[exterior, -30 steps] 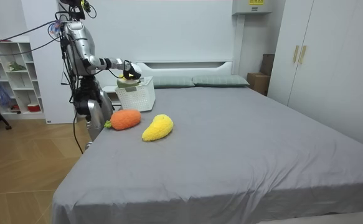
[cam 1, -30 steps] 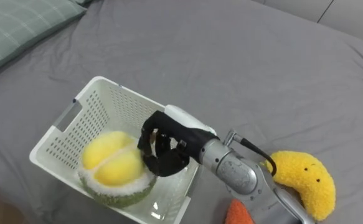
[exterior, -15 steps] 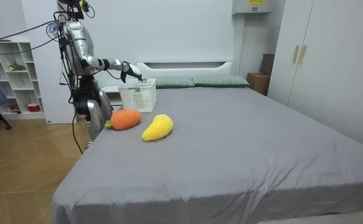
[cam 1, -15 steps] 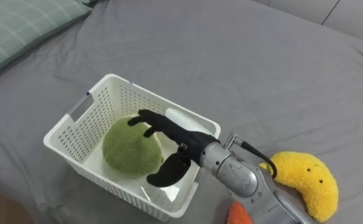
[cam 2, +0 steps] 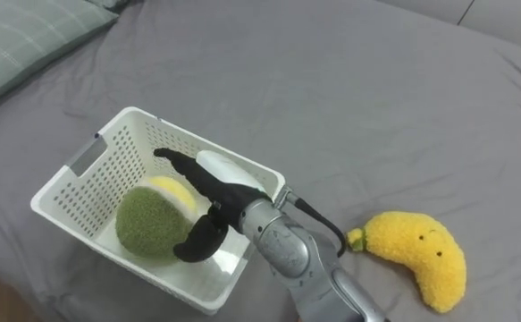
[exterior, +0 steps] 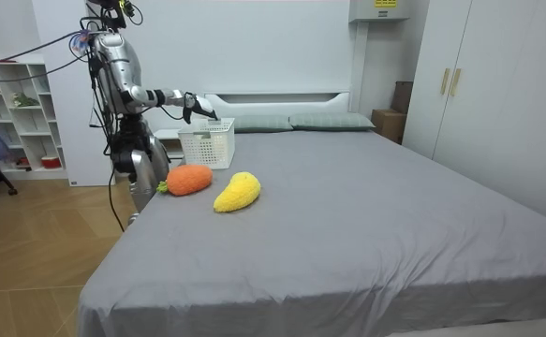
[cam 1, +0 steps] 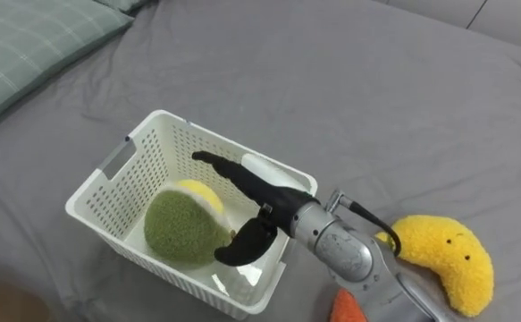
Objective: Collect toys from the bed
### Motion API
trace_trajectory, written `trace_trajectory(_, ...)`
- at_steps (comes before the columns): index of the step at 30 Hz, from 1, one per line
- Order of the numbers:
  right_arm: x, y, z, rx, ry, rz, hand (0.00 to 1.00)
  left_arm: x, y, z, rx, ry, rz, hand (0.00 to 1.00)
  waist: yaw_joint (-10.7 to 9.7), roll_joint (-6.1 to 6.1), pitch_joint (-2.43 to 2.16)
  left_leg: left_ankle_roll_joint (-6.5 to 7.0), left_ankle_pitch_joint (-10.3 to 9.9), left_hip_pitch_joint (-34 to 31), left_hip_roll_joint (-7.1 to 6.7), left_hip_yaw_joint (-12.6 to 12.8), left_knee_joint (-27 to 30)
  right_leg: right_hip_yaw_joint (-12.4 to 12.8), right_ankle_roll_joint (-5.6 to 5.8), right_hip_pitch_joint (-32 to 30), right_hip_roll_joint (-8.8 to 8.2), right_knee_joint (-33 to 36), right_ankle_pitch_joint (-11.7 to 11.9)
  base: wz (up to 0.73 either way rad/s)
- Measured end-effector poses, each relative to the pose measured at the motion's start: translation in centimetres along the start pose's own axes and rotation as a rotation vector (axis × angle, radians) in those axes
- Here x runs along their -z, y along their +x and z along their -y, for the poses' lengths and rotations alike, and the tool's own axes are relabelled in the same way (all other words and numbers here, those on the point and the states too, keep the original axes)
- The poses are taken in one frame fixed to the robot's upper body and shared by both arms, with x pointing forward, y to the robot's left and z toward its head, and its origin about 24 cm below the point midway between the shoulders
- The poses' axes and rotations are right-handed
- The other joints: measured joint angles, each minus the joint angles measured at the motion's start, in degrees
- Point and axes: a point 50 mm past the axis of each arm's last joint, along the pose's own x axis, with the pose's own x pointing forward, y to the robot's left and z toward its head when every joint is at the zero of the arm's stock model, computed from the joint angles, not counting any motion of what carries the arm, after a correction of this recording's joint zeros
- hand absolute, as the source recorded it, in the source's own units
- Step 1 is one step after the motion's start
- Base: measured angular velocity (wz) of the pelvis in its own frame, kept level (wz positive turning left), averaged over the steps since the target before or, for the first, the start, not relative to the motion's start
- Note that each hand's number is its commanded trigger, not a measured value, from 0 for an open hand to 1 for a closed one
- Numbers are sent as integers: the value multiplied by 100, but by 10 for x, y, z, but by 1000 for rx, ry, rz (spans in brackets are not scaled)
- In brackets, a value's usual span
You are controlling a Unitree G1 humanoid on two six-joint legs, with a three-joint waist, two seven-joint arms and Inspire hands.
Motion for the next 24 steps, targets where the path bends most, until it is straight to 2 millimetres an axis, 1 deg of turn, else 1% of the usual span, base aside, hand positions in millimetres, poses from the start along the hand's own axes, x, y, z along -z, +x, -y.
trace_trajectory(2, 1, 0, 3, 17, 2, -3, 0, -1, 0, 0, -1, -2, 6, 0, -23, -13, -9, 0, 0, 1, 0, 0, 1, 1, 0, 0, 0, 1, 0, 0)
trace_trajectory(4, 2, -1, 11, 61, 10, -5, 0, -2, 0, 0, -1, -5, 14, 0, -105, -27, -19, 1, 1, 3, 0, 1, 4, 2, 0, 4, -1, 4, 1, 0)
trace_trajectory(7, 4, -4, 22, 131, 31, -1, 0, -1, 0, -1, -1, -14, 13, 0, -148, -25, -17, 1, 2, 51, 4, 26, -11, 21, 0, 31, 0, 5, 1, -4)
trace_trajectory(11, 3, -11, 39, 237, 67, 32, 0, -2, 1, -3, -6, -38, 23, 0, -190, -19, -13, 1, 1, 98, 10, 66, -39, 75, 1, 47, 3, 4, 2, -7)
trace_trajectory(12, 2, -15, 44, 282, 85, 46, 0, -1, 1, -3, -9, -56, 16, 0, -187, -7, -10, 2, 1, 138, 17, 110, -58, 130, 1, 50, 9, 4, 2, -17)
trace_trajectory(13, 1, -18, 50, 323, 105, 56, 0, 0, 0, -2, -11, -69, 6, 0, -194, 15, 5, 3, 2, 190, 17, 131, -87, 159, 4, 70, 11, 4, 5, -18)
trace_trajectory(14, 2, -20, 54, 362, 123, 60, 0, 2, 0, -2, -11, -80, -4, 0, -246, 40, 13, 4, 2, 218, 16, 143, -106, 171, 5, 98, 11, 3, 5, -10)
trace_trajectory(16, 5, -23, 61, 418, 146, 54, 0, 3, -1, 0, -17, -92, -7, 0, -296, 62, 17, 5, 2, 253, 16, 156, -118, 190, 6, 99, 9, 4, 6, -6)
trace_trajectory(18, 10, -28, 67, 474, 194, 44, 0, 4, -2, 0, -26, -98, -8, 0, -339, 80, 7, 5, 3, 270, 17, 169, -123, 210, 6, 101, 11, 4, 6, -5)
trace_trajectory(20, 19, -36, 74, 553, 253, 26, 0, 8, -3, 2, -30, -98, -12, 0, -436, 113, 3, 6, 3, 283, 16, 173, -122, 236, 6, 108, 15, 3, 6, 0)
trace_trajectory(24, 29, -46, 82, 643, 273, -11, 0, 20, -6, 5, -29, -90, -39, 0, -549, 185, -25, 6, 3, 300, 23, 236, -128, 293, 6, 113, 17, 3, 6, -7)
